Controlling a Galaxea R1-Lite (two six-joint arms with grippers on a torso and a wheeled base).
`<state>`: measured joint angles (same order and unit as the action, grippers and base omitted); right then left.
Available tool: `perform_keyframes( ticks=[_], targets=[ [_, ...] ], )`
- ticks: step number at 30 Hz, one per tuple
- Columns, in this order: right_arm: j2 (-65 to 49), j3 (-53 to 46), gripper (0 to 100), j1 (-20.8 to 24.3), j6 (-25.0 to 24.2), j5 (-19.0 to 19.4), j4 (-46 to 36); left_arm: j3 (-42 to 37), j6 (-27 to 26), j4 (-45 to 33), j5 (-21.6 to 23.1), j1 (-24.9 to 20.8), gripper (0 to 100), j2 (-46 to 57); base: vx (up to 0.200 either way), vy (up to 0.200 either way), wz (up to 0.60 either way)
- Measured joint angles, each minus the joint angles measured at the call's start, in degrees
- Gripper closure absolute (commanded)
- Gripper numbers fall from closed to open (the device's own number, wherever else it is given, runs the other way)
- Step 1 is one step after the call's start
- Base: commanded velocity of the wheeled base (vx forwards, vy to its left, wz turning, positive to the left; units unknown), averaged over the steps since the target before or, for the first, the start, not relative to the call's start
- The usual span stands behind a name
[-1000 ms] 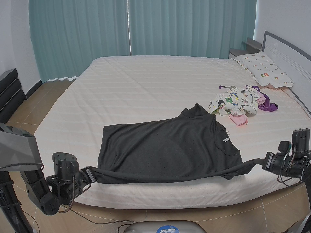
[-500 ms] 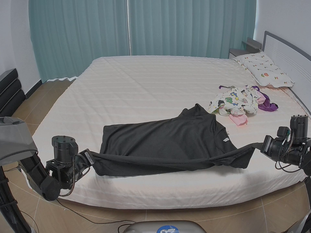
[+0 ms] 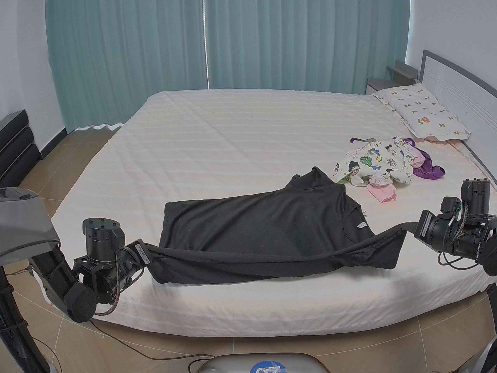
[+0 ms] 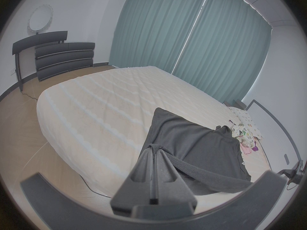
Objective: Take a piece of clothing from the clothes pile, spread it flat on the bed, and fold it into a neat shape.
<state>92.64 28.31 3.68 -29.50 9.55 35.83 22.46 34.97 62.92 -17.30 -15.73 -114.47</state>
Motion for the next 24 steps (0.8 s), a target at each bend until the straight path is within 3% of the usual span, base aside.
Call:
perform_keyframes(
  ticks=[15,24],
  targets=[
    [4.3,2.7,100,0.1,0.1,-0.1,0.0,0.5,0.0,-0.1,0.3,-0.2,100,-2.8,0.0,0.0,0.0],
    [11.1,7.8,100,0.8,-0.3,-1.0,0.0,5.0,0.1,-0.1,0.4,0.2,100,-7.5,0.0,0.0,0.0]
  ],
)
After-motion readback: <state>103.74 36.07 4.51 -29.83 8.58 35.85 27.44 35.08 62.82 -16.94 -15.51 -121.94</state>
